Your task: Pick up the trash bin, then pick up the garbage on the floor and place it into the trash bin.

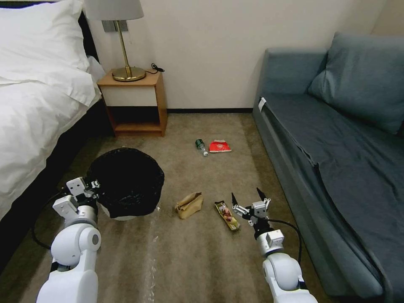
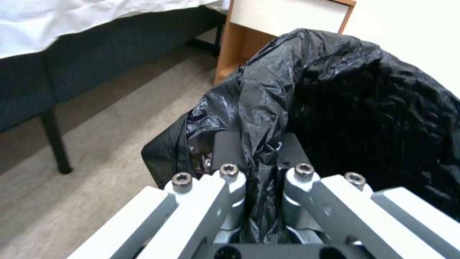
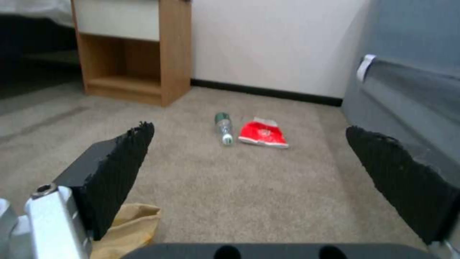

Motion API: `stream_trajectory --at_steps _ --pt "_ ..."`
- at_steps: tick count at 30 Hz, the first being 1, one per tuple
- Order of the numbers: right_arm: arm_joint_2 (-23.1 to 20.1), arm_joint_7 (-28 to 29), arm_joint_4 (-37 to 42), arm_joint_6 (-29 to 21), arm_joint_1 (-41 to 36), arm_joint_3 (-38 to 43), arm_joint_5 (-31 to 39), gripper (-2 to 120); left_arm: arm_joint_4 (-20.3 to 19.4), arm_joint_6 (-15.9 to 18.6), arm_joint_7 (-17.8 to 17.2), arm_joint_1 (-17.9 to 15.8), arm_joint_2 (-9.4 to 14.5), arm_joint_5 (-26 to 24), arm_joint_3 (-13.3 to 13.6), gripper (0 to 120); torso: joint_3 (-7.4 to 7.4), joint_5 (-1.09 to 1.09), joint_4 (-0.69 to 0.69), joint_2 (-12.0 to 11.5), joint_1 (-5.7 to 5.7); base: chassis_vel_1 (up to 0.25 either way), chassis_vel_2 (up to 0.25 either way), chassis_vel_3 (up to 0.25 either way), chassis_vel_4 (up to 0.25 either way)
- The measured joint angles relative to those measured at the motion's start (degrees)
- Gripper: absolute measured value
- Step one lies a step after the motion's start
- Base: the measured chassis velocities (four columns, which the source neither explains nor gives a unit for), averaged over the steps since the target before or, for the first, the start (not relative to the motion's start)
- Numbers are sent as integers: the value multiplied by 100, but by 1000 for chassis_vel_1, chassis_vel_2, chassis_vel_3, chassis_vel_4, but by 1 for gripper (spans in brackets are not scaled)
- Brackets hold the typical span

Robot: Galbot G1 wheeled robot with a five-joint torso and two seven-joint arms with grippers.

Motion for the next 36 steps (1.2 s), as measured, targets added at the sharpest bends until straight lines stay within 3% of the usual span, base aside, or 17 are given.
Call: stream_trajectory --at_steps 8,20,26,29,36 --pt "-92 52 -759 -13 358 -210 47 100 269 -62 -4 -85 -64 101 176 5 0 0 -1 0 0 -146 126 140 -138" --pt "-66 284 -1509 92 705 -476 96 100 668 -166 95 -147 22 95 196 5 1 0 0 0 0 -71 74 86 -66" --pt "-172 -5 -1589 -204 743 -630 295 100 715 -187 95 -184 30 87 232 5 0 0 0 0 0 0 0 0 0" --pt "-480 -593 -1535 -866 844 -864 753 100 616 -188 95 -136 -15 94 252 5 0 1 0 0 0 0 0 0 0" --pt "-605 -842 -1943 -1273 1042 -967 921 100 536 -198 86 -68 -78 156 270 5 0 1 0 0 0 0 0 0 0"
